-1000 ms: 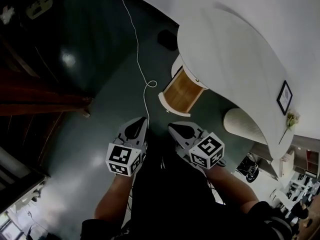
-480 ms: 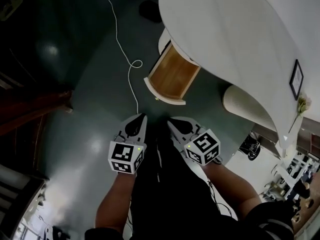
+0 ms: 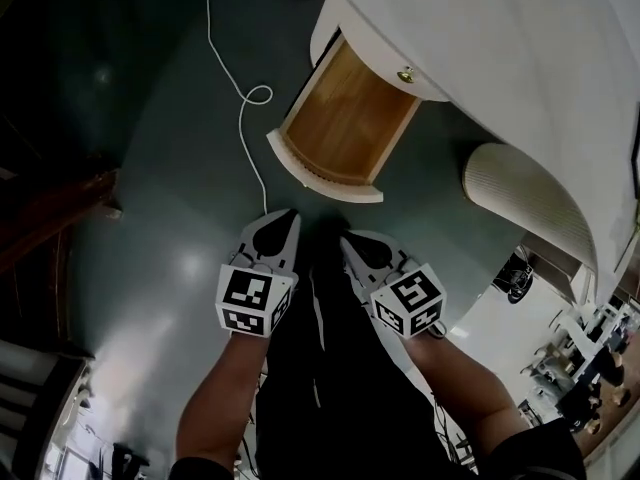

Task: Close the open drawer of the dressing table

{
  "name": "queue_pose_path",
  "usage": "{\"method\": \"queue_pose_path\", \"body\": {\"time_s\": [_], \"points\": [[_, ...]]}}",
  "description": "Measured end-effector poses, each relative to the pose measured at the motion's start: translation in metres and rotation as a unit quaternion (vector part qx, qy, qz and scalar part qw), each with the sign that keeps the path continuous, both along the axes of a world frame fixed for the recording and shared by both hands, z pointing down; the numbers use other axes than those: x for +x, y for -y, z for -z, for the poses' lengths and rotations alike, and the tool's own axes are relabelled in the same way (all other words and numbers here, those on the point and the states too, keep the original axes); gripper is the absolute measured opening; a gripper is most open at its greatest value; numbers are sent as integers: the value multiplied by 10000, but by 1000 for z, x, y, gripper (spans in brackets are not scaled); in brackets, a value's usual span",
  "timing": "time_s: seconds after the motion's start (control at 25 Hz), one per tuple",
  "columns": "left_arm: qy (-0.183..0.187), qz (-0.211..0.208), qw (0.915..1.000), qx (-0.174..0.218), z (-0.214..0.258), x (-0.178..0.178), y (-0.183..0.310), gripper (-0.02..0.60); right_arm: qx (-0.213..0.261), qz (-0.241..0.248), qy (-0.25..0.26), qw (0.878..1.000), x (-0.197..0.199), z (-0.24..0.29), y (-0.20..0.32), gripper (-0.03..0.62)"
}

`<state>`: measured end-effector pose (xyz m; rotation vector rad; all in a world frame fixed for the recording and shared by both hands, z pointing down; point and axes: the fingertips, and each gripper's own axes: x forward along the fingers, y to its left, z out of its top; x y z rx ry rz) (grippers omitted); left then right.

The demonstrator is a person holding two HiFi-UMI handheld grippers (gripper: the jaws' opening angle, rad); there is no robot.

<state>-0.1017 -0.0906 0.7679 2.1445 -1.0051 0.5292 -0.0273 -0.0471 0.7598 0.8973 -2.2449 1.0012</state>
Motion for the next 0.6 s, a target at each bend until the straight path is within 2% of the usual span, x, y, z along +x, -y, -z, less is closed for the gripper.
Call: {"method": "queue_pose_path", "body": {"time_s": [0.24,0.32,0.6], "points": [[-12,-143,9999,63,-53,16,9,11,21,-118,0,9999,10,-44,4,6],[-3,-225,9997,64,-65,18,8,46,16,-176,-2,9998,13,-52,6,6],[110,-345,9990,277,-78,24,24,84,55,-258,0,9997,27,-66,17,6]]}}
